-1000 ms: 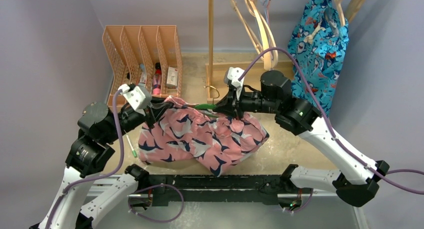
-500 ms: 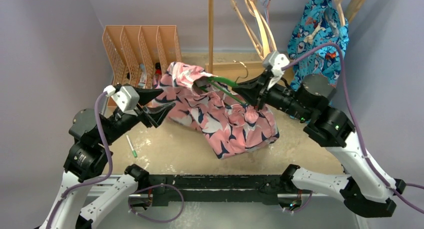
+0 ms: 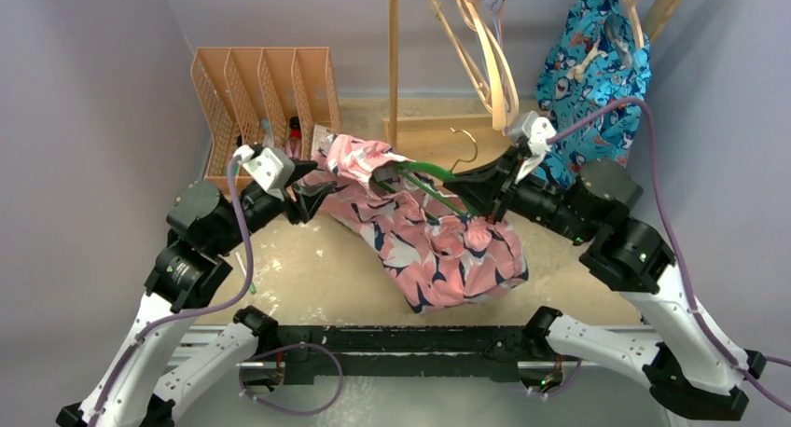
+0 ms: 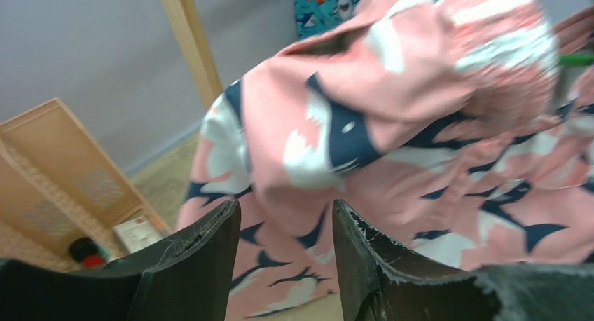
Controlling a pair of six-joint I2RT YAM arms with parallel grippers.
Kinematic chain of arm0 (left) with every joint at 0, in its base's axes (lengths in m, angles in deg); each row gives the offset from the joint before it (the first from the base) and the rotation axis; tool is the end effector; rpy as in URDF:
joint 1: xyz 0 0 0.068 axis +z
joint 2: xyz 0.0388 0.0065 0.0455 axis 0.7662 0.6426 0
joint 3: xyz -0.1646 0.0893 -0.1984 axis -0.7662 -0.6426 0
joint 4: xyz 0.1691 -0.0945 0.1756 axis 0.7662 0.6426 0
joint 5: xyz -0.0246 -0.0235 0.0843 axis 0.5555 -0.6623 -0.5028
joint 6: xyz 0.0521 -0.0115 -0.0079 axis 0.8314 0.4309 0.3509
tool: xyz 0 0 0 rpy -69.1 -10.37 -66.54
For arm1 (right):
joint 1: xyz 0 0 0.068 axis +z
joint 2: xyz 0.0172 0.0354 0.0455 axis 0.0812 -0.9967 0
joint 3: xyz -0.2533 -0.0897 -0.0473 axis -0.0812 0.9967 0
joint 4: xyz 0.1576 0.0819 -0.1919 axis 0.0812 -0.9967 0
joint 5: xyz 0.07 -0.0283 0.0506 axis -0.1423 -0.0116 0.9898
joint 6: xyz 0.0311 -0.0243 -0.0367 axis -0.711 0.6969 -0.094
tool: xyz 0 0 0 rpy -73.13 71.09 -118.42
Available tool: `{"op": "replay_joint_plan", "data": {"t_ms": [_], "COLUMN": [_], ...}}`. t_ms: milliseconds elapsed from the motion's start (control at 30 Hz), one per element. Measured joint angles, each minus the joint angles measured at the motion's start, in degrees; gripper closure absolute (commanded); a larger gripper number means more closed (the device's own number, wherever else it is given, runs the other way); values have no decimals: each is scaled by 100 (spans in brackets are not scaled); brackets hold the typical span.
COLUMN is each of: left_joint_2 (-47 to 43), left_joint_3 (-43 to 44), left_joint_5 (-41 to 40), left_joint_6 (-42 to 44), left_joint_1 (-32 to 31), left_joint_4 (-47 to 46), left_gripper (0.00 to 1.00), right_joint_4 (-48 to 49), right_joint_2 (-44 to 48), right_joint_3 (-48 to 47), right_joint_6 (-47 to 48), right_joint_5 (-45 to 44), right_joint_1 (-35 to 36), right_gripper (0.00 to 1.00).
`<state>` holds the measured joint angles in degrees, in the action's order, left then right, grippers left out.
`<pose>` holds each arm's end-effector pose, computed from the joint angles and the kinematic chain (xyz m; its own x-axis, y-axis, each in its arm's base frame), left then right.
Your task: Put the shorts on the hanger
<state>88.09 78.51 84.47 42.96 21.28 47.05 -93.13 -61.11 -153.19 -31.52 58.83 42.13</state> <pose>0.1097 -0.0729 0.4299 0.0410 -0.0337 -0.9986 0.7332 0.6800 0.0071 0.0962 0.1115 0.5022 -0.0198 0.1586 -0.9871 -0.8402 0.5326 0.1024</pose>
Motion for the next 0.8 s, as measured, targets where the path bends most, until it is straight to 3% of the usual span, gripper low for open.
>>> {"op": "replay_joint_plan", "data": {"t_ms": [100, 200, 367, 533, 600, 667, 800], "left_joint_2": [-146, -470, -1045, -1016, -942, -879, -859], "left_joint_3": [83, 48, -20, -20, -20, -20, 2], "left_joint_5": [-225, -168, -103, -179, -236, -278, -603], "left_joint_6": [560, 1071, 1532, 1899, 2026, 2120, 2229], "left_joint_1": [0, 11, 9, 11, 11, 11, 9], "left_joint_4": [474, 898, 1117, 1340, 1478, 1606, 1792], "left_gripper": [57, 52, 47, 49, 66, 97, 100], "right_joint_4": [-114, -122, -111, -122, -146, -199, -238], "right_joint_2": [240, 507, 822, 828, 804, 802, 835], "right_joint_3": [33, 33, 44, 44, 44, 44, 44], "right_joint_6": [-221, -422, -619, -686, -697, -699, -697], "right_joint_5": [24, 181, 691, 1073, 1158, 1222, 1222], "right_joint_1": [-2, -4, -4, -4, -4, -4, -4], "right_gripper": [100, 100, 100, 100, 100, 100, 100]}}
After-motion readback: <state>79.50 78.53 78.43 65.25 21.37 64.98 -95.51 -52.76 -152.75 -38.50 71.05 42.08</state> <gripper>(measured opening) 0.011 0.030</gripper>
